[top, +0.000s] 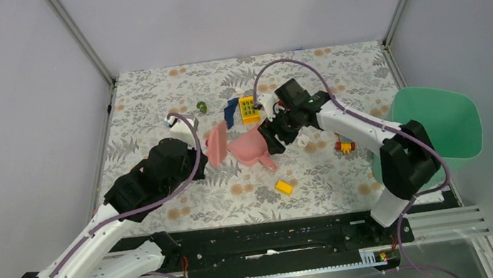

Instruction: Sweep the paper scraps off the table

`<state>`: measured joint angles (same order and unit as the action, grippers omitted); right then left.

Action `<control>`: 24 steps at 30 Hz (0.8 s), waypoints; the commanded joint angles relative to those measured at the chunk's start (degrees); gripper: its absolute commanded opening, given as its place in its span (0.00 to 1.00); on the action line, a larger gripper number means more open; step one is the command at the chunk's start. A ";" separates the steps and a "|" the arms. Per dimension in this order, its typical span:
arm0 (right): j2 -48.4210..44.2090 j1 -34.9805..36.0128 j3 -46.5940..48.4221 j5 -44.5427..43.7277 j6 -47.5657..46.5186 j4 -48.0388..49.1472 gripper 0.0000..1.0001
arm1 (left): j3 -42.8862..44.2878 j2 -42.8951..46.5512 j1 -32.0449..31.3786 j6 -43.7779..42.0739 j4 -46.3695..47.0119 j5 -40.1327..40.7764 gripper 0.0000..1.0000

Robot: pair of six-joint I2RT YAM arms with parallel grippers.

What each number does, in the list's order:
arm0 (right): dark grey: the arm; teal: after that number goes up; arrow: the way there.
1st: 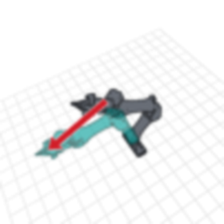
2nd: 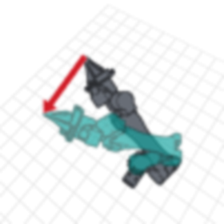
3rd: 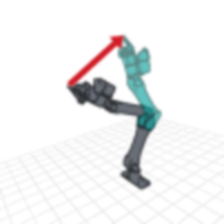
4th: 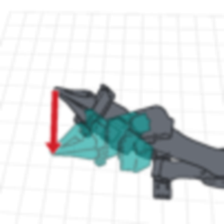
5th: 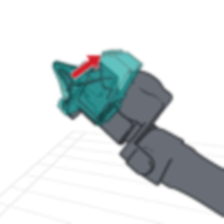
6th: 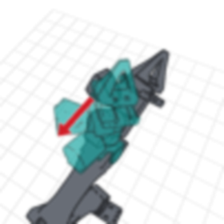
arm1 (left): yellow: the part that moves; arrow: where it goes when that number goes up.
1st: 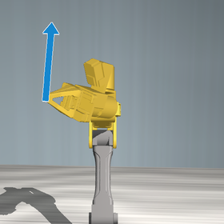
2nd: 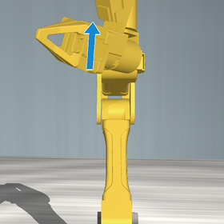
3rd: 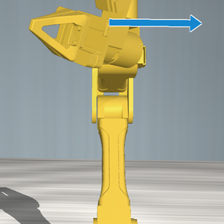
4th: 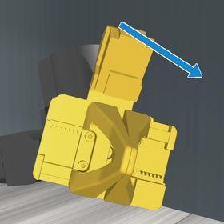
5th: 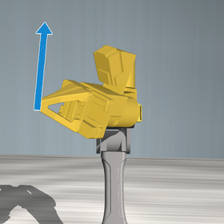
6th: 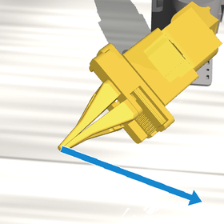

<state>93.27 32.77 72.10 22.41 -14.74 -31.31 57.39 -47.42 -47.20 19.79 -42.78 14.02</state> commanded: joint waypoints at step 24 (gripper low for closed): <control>9.32 10.84 -3.20 -16.94 7.49 7.23 0.59 | -0.78 3.96 0.03 10.00 -7.01 20.09 0.00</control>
<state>102.17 43.20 68.42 6.09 -7.22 -25.34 56.49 -43.86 -47.18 29.85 -52.69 32.84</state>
